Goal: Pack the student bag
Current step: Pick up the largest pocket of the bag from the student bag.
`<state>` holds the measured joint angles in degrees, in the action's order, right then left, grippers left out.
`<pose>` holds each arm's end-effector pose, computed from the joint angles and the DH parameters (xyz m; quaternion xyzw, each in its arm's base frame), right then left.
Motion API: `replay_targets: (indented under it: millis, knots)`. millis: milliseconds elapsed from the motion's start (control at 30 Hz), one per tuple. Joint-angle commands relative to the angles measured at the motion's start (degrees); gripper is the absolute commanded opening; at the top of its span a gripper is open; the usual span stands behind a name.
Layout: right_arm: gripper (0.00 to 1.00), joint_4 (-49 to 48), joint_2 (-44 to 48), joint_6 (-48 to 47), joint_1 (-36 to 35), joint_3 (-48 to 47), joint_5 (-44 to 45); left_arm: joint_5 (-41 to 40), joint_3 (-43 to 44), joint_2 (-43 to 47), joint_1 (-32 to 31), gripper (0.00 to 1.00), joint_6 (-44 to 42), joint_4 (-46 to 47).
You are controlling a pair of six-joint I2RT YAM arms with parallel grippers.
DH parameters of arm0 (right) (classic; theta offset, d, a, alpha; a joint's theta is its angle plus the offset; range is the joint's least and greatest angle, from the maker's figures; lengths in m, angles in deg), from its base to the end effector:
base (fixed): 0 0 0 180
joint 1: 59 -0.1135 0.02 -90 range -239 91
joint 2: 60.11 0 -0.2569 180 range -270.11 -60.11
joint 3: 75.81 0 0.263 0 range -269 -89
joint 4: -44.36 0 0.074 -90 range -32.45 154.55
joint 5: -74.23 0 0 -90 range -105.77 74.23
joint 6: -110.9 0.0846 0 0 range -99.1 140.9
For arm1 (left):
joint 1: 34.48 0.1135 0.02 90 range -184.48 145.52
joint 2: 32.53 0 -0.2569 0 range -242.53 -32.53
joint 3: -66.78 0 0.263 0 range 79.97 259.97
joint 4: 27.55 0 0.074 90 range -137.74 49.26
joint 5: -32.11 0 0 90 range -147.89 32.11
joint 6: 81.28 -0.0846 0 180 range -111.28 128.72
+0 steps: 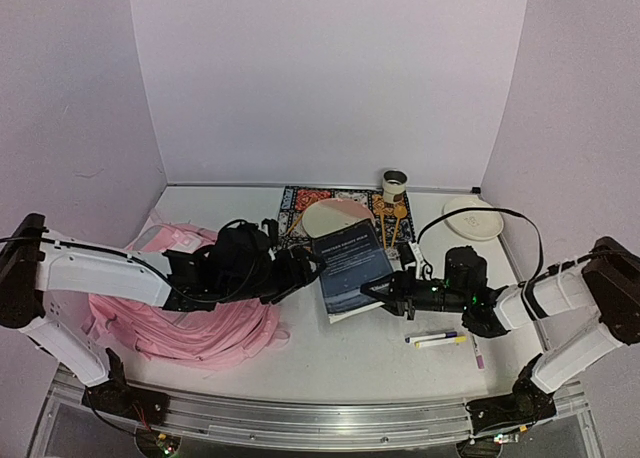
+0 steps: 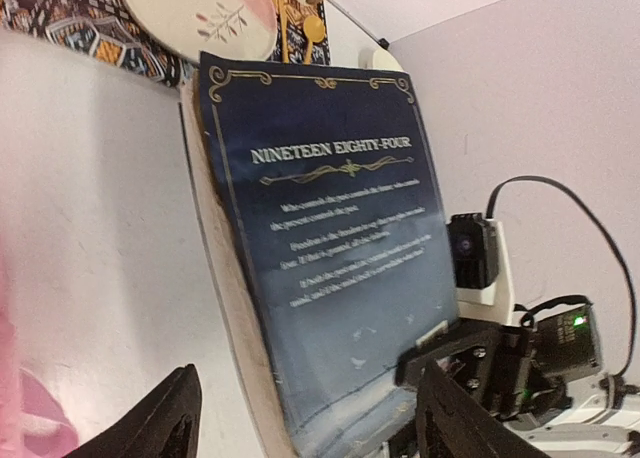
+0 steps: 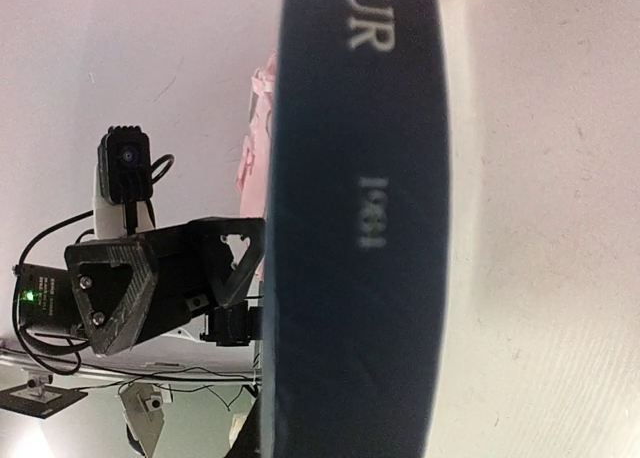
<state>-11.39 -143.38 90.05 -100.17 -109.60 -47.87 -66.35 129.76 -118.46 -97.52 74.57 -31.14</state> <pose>0.2004 0.2350 0.1846 -0.0447 0.6721 0.6928 0.2574 0.1856 -0.3375 0.1967 -0.0596 0.8470 -0.4461 0.2828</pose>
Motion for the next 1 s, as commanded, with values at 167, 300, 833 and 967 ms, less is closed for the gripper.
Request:
replay_targets:
  millis: [167,300,833,967]
  knots:
    - [0.0,-3.66,9.42,-7.27,1.12,-3.71,-0.13,-14.44,7.53,7.27,0.01,0.79,-13.67,-33.14]
    - [0.0,-0.88,10.85,-8.44,1.28,-4.26,0.09,-16.56,9.96,7.32,-0.87,0.8,-15.2,-43.23]
    - [0.0,4.37,11.73,-10.7,1.35,-5.66,0.01,-26.51,20.27,-4.68,-8.23,0.83,-17.38,-66.35]
    - [0.0,4.83,11.62,-10.87,1.43,-5.8,-0.12,-26.7,21.75,-7.25,-8.28,0.83,-18.65,-65.97]
